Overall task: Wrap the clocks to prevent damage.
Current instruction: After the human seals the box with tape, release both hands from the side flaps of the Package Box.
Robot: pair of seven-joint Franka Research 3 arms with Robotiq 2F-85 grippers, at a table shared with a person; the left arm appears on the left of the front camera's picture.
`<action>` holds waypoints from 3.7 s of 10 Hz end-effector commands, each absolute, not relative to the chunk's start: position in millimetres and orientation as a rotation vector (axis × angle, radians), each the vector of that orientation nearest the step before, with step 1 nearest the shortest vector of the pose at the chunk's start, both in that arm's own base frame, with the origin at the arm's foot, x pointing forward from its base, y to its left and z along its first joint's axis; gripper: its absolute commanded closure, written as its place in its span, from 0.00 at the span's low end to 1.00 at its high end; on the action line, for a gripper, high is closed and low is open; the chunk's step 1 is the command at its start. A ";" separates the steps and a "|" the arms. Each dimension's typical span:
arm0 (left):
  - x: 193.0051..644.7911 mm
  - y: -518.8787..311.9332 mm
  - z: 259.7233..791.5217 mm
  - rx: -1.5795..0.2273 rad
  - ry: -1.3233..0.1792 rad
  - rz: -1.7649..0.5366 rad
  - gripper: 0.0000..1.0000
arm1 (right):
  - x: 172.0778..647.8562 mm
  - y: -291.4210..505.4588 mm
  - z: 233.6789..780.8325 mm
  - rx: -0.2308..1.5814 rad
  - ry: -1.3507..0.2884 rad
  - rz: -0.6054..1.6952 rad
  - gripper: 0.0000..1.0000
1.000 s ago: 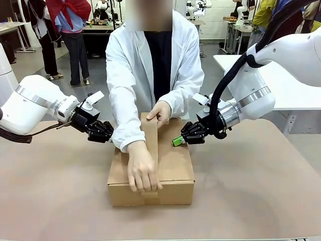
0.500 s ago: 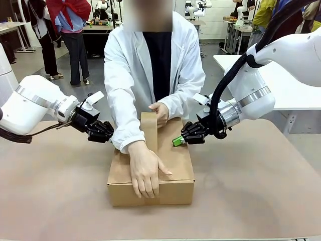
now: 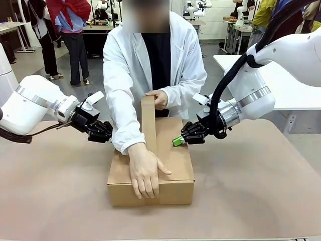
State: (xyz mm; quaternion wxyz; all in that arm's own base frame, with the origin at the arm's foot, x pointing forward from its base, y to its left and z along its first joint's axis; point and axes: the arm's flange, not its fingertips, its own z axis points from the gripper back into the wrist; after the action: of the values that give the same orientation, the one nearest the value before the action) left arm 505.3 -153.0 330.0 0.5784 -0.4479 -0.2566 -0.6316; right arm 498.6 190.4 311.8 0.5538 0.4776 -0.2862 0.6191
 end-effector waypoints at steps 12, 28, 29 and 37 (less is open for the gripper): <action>505.6 -153.8 328.2 -1.044 -0.598 -1.477 1.00 | 498.2 190.6 307.8 1.124 -0.671 1.458 0.99; 505.6 -153.8 328.2 -1.044 -0.598 -1.477 1.00 | 498.2 190.6 307.8 1.124 -0.671 1.458 0.99; 505.6 -153.8 328.2 -1.044 -0.598 -1.477 1.00 | 498.2 190.6 307.8 1.124 -0.671 1.458 0.99; 505.6 -153.8 328.2 -1.044 -0.598 -1.477 1.00 | 498.2 190.6 307.8 1.124 -0.671 1.458 0.99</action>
State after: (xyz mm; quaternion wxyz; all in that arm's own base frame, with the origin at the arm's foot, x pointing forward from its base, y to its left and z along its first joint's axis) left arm 505.3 -153.0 329.8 0.5785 -0.4480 -0.2565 -0.6315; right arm 498.6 190.4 311.5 0.5539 0.4778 -0.2860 0.6190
